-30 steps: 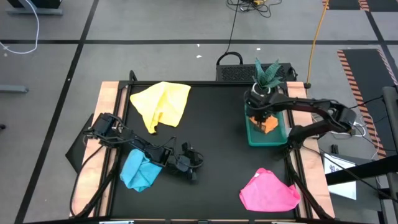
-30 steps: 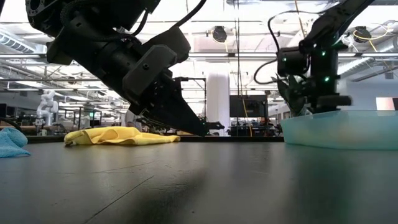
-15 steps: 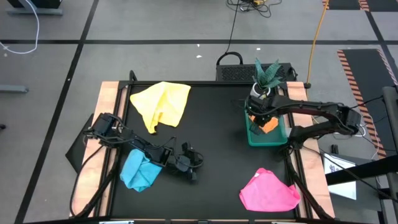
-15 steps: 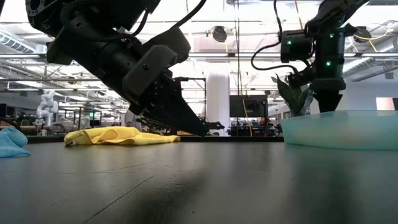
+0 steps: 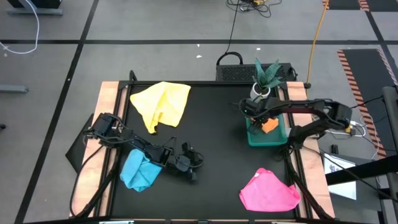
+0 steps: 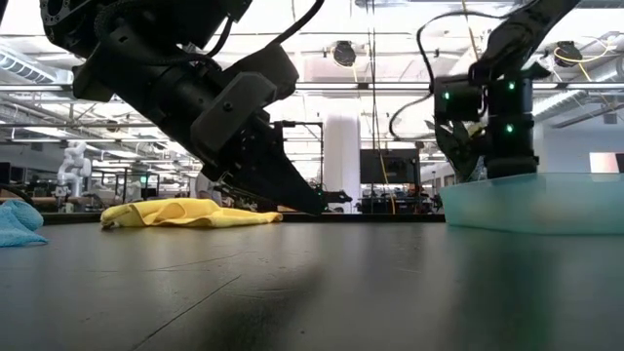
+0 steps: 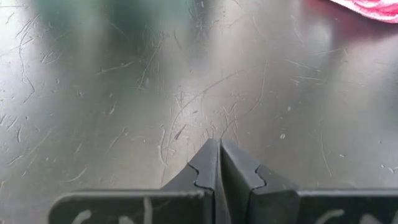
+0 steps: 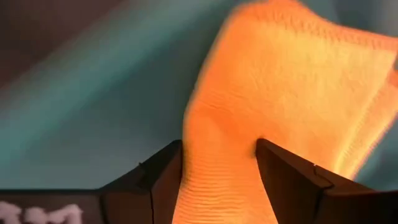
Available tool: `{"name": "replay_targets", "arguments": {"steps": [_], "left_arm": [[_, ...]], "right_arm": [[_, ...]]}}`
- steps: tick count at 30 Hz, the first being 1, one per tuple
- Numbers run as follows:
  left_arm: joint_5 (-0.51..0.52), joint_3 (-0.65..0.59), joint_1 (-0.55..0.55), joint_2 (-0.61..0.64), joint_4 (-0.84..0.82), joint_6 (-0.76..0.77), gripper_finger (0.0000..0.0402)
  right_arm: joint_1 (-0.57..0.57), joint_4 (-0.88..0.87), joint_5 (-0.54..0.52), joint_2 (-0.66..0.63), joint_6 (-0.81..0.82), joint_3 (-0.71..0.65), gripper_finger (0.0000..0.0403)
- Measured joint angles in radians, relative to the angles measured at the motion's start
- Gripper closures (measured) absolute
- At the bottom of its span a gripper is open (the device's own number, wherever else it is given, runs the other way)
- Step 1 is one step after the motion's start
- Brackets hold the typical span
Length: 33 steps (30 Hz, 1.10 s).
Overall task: Fold microfiber towels
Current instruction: Put the orange microfiber cloth into the green bin
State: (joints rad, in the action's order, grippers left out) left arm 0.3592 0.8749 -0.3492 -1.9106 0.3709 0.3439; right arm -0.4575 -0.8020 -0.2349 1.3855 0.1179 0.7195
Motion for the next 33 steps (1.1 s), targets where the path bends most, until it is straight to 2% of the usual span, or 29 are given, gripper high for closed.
{"name": "replay_targets", "arguments": {"steps": [5, 12, 13, 16, 22, 27, 33], "left_arm": [[0.000, 0.000, 0.000, 0.000, 0.000, 0.000, 0.0383], [0.000, 0.000, 0.000, 0.000, 0.000, 0.000, 0.0383], [0.000, 0.000, 0.000, 0.000, 0.000, 0.000, 0.0383], [0.000, 0.000, 0.000, 0.000, 0.000, 0.000, 0.0383], [0.000, 0.000, 0.000, 0.000, 0.000, 0.000, 0.0383], [-0.001, 0.000, 0.001, 0.000, 0.000, 0.000, 0.0383], [0.000, 0.000, 0.001, 0.000, 0.000, -0.002, 0.0383]], "right_arm": [[0.000, 0.021, -0.019, 0.027, -0.002, 0.003, 0.0253], [0.000, 0.017, -0.023, 0.019, -0.035, 0.003, 0.0381], [0.001, 0.017, -0.026, 0.011, -0.041, 0.002, 0.0390], [0.001, 0.011, -0.049, -0.026, -0.059, -0.001, 0.0387], [0.001, 0.042, -0.188, -0.114, -0.200, 0.000, 0.0397], [0.047, 0.053, -0.187, -0.153, -0.447, 0.001, 0.0397], [0.176, 0.042, -0.183, -0.202, -0.665, 0.001, 0.0397]]}}
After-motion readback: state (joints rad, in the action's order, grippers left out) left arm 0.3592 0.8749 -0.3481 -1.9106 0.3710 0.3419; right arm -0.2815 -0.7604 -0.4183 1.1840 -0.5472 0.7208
